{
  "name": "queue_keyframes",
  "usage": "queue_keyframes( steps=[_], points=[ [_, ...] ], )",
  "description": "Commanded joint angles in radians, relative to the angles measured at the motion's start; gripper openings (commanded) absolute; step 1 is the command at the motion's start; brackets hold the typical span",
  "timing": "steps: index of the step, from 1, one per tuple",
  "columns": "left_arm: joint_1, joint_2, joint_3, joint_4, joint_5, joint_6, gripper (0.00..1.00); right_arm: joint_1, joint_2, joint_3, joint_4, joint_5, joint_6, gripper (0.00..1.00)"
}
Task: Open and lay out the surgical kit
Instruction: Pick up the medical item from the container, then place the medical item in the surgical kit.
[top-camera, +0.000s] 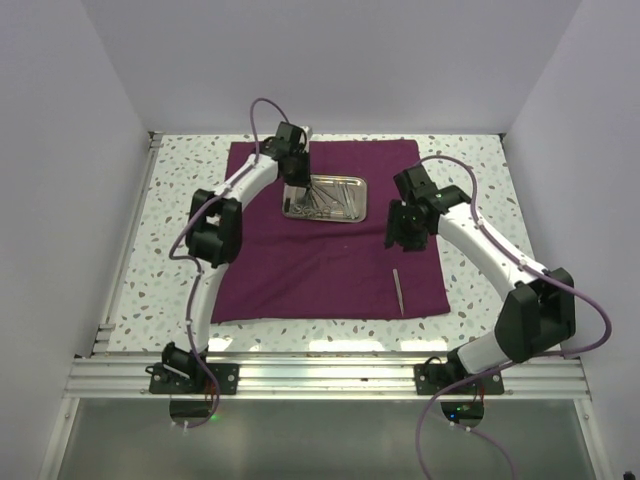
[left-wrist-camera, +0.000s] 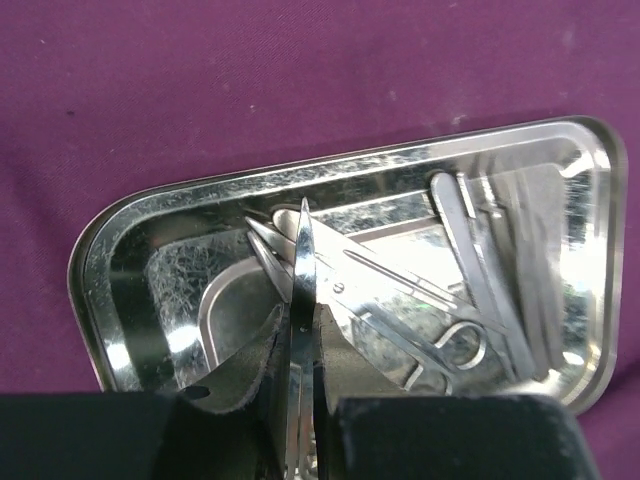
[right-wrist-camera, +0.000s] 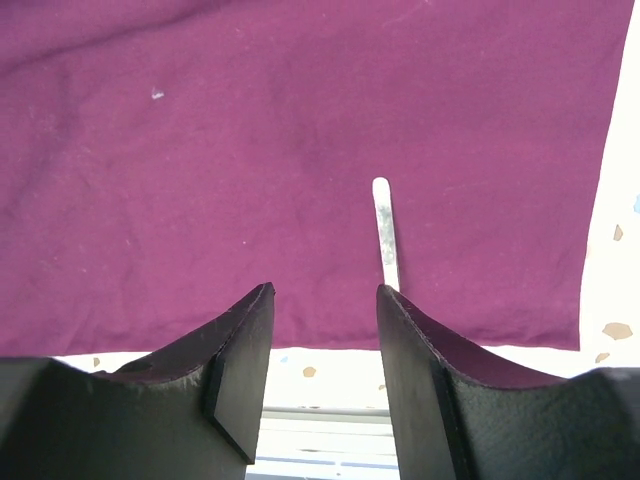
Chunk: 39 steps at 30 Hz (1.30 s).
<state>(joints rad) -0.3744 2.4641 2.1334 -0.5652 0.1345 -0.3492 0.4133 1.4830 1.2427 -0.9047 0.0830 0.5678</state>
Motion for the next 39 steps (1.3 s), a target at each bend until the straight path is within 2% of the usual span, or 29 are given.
queue_keyframes(
  steps=[1,6,10,17,21,25,26,28,29,30,31,32,35,39],
  points=[
    [0.034,-0.161,0.011,0.001,0.076,-0.020,0.00,-0.002,0.023,0.055,0.019,-0.037,-0.009,0.49],
    [0.052,-0.270,-0.079,0.017,0.074,-0.019,0.00,-0.002,0.068,0.121,0.042,-0.048,-0.016,0.49],
    [0.052,-0.429,-0.313,0.047,0.073,-0.022,0.00,-0.002,0.147,0.219,0.069,-0.068,-0.023,0.49],
    [0.049,-0.712,-0.703,0.073,0.073,-0.027,0.00,-0.004,0.426,0.521,0.092,-0.080,-0.029,0.49],
    [0.049,-0.893,-0.959,0.085,0.039,-0.033,0.00,-0.005,0.668,0.773,0.087,-0.101,-0.019,0.47],
    [0.049,-0.988,-1.113,0.070,0.022,-0.053,0.00,-0.005,0.838,0.943,0.082,-0.097,0.001,0.45],
    [0.049,-1.004,-1.138,0.067,0.017,-0.059,0.21,-0.005,0.864,0.995,0.081,-0.100,0.007,0.44],
    [0.049,-1.051,-1.199,0.053,0.013,-0.077,0.46,-0.011,0.936,1.044,0.082,-0.100,0.020,0.39],
    [0.049,-1.070,-1.213,0.045,0.008,-0.082,0.63,-0.013,0.959,1.082,0.079,-0.098,0.024,0.36],
    [0.049,-1.102,-1.233,0.036,-0.004,-0.088,0.69,-0.016,0.974,1.098,0.079,-0.098,0.033,0.33],
    [0.048,-1.114,-1.238,0.015,-0.010,-0.088,0.75,-0.021,1.002,1.110,0.084,-0.098,0.038,0.31],
    [0.049,-1.128,-1.241,0.002,-0.018,-0.086,0.75,-0.025,1.011,1.124,0.092,-0.098,0.043,0.29],
    [0.049,-1.160,-1.239,-0.035,-0.045,-0.080,0.76,-0.039,1.028,1.123,0.112,-0.103,0.066,0.25],
    [0.051,-1.171,-1.238,-0.061,-0.073,-0.077,0.75,-0.050,1.045,1.123,0.133,-0.103,0.076,0.24]
  ],
)
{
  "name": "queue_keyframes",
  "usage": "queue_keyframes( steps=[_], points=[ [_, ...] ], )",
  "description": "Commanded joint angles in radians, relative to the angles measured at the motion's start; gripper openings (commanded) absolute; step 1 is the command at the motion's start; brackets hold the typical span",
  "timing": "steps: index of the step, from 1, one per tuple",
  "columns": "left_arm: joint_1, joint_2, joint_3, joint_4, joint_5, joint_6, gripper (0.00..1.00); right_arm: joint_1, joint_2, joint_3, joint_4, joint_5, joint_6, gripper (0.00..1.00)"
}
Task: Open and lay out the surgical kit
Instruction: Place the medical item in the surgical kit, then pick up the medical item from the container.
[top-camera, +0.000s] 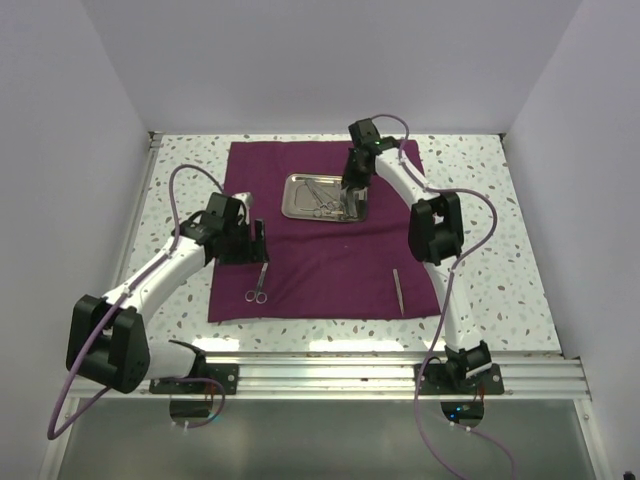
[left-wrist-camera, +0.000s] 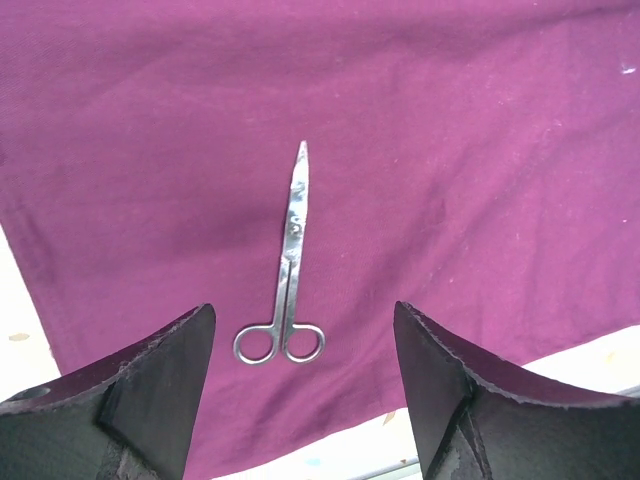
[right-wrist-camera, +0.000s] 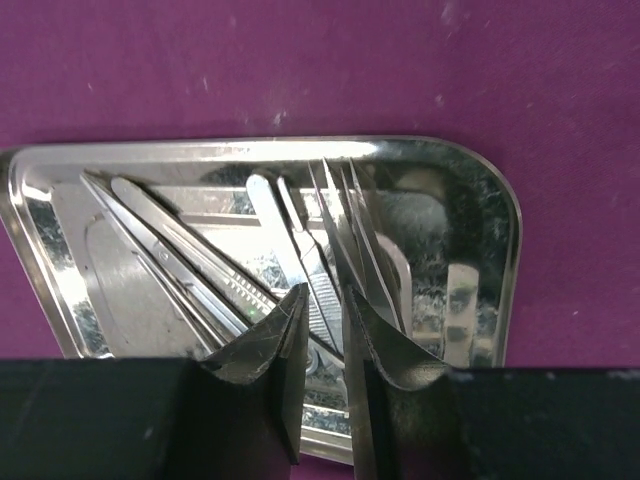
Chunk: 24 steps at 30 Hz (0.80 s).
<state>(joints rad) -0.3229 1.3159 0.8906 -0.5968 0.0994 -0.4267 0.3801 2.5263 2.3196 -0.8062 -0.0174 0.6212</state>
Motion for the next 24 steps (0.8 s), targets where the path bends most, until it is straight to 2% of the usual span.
queue_keyframes(
  steps=[1,7,17,24],
  points=[
    [-0.001,-0.023,0.005,-0.032,-0.043,0.000,0.75,-0.017,0.008,0.049,0.035,-0.003,0.025,0.24],
    [-0.001,-0.006,0.016,-0.026,-0.046,0.000,0.73,-0.018,0.043,0.090,0.009,-0.003,0.022,0.25],
    [-0.001,0.034,0.039,-0.011,-0.043,0.002,0.70,-0.017,0.022,0.066,-0.005,0.016,-0.023,0.26],
    [-0.001,0.048,0.050,-0.015,-0.047,0.014,0.69,-0.017,0.029,0.066,-0.040,0.103,-0.064,0.27]
  ],
)
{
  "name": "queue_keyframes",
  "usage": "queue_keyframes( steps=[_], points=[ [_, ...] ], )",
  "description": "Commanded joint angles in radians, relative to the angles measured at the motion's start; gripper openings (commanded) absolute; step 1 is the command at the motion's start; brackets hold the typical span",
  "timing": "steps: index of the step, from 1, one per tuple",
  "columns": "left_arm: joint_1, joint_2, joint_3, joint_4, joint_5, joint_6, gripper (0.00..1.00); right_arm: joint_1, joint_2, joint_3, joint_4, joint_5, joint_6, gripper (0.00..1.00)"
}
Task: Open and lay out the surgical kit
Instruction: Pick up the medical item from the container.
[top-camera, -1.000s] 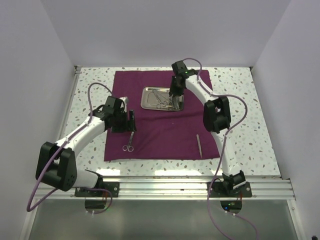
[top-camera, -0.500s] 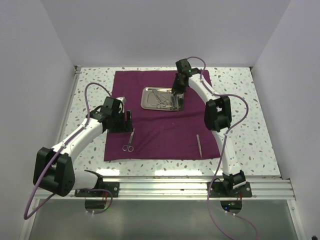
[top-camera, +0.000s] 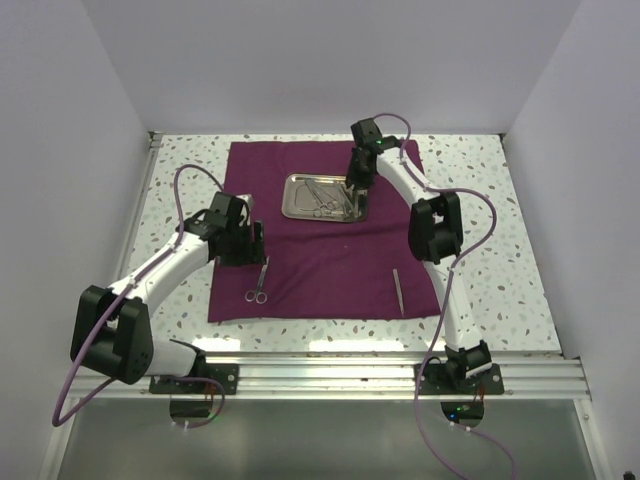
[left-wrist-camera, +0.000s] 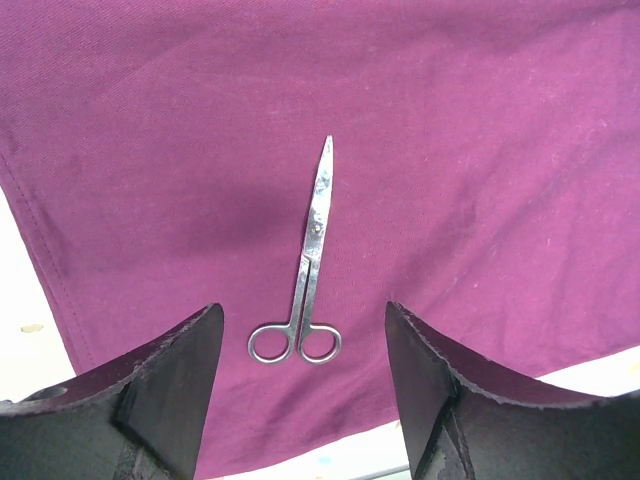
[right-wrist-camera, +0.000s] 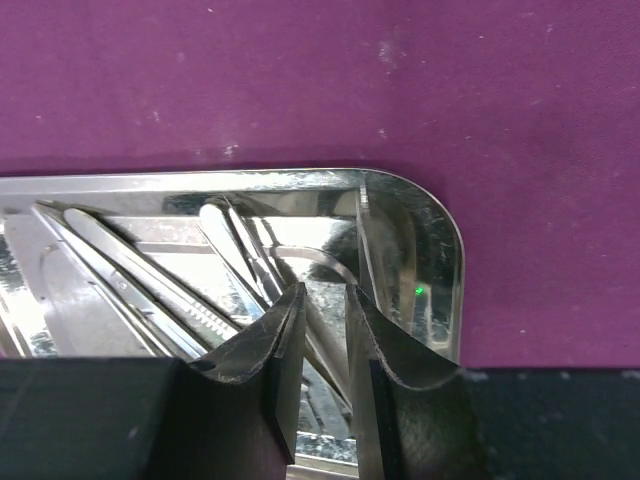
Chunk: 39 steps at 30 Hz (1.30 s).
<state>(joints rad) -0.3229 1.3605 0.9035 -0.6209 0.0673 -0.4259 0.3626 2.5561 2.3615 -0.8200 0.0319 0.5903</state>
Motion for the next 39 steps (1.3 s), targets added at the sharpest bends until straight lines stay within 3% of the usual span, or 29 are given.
queue_keyframes(
  steps=[1,7,12,22,39],
  points=[
    [-0.001,0.003,0.037,0.007,-0.014,0.015,0.69,0.001,0.007,0.025,-0.028,0.056,-0.035,0.27],
    [-0.001,0.017,0.049,0.004,-0.015,0.021,0.68,0.015,0.030,0.016,-0.027,0.037,-0.033,0.28],
    [-0.001,0.023,0.049,0.007,-0.014,0.021,0.67,0.021,-0.025,-0.048,0.061,-0.029,-0.018,0.37],
    [0.001,0.037,0.057,0.013,-0.015,0.039,0.65,0.019,-0.119,-0.137,0.237,-0.139,0.005,0.42],
    [0.041,0.058,0.049,0.035,0.009,0.067,0.63,0.064,-0.116,-0.140,0.151,-0.107,-0.110,0.48]
  ],
)
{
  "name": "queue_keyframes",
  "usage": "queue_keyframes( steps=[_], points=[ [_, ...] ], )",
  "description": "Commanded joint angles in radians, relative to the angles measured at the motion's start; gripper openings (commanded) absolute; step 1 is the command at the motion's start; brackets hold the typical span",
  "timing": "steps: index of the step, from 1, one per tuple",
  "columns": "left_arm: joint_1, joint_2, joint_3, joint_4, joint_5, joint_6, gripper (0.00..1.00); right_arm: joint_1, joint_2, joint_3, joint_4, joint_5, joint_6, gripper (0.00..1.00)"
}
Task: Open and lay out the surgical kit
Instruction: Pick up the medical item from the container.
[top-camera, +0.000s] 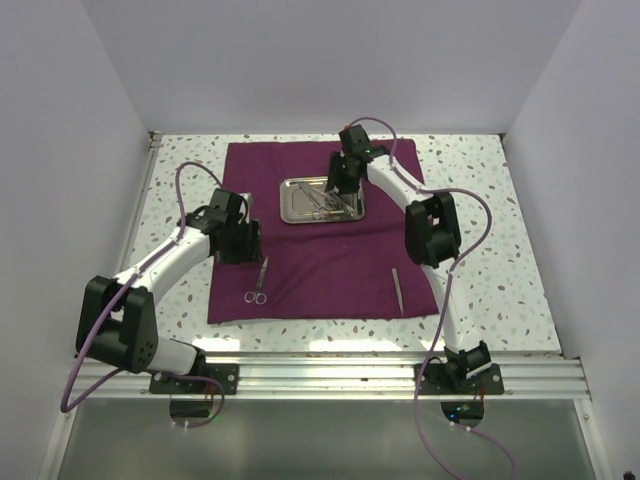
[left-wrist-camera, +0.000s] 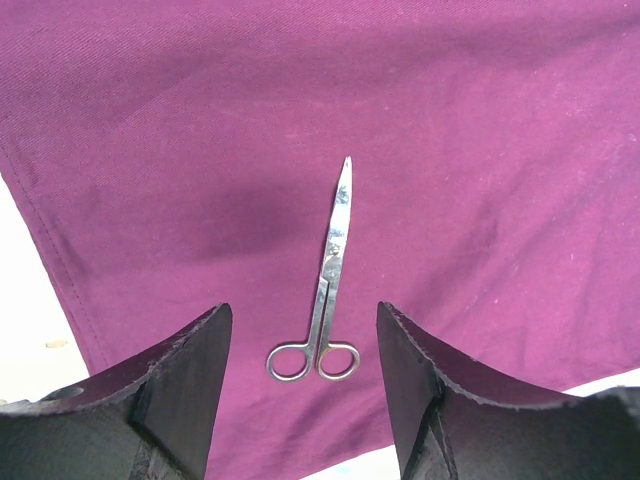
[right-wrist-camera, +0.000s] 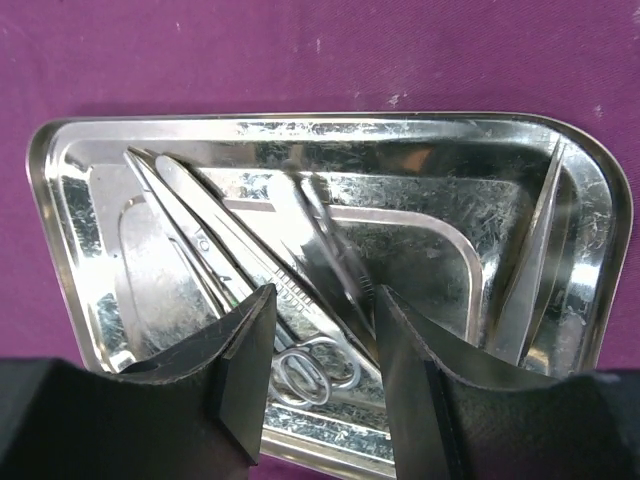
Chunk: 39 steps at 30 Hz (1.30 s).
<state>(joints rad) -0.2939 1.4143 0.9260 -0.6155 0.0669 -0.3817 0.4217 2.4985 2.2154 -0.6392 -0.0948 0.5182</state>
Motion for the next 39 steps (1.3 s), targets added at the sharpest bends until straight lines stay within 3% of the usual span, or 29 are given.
queue_keyframes(
  steps=[1,9,11,16,20,32,35,38,39],
  points=[
    [0.013,0.005,0.028,0.030,0.011,0.024,0.63,0.005,-0.053,0.010,-0.049,0.038,-0.046,0.48],
    [0.018,0.006,0.030,0.023,0.016,0.032,0.61,0.026,0.029,0.089,-0.169,0.148,-0.098,0.39],
    [0.018,0.008,0.031,0.022,0.017,0.033,0.60,0.029,0.042,0.083,-0.188,0.174,-0.110,0.23],
    [0.019,0.008,0.031,0.017,0.020,0.033,0.59,0.034,0.042,0.052,-0.195,0.210,-0.129,0.15],
    [0.019,0.005,0.031,0.016,0.022,0.032,0.59,0.034,0.045,0.033,-0.200,0.219,-0.133,0.01],
    [0.018,0.038,0.135,0.023,0.025,0.038,0.58,0.026,-0.078,0.152,-0.266,0.233,-0.130,0.00],
    [0.019,0.080,0.213,0.028,0.024,0.043,0.67,0.023,-0.179,0.077,-0.254,0.228,-0.118,0.00],
    [0.018,0.130,0.287,0.046,0.024,0.040,0.85,0.023,-0.317,-0.082,-0.229,0.225,-0.115,0.00],
    [0.018,0.159,0.304,0.054,0.028,0.040,0.97,0.025,-0.354,-0.141,-0.211,0.230,-0.112,0.00]
  ],
)
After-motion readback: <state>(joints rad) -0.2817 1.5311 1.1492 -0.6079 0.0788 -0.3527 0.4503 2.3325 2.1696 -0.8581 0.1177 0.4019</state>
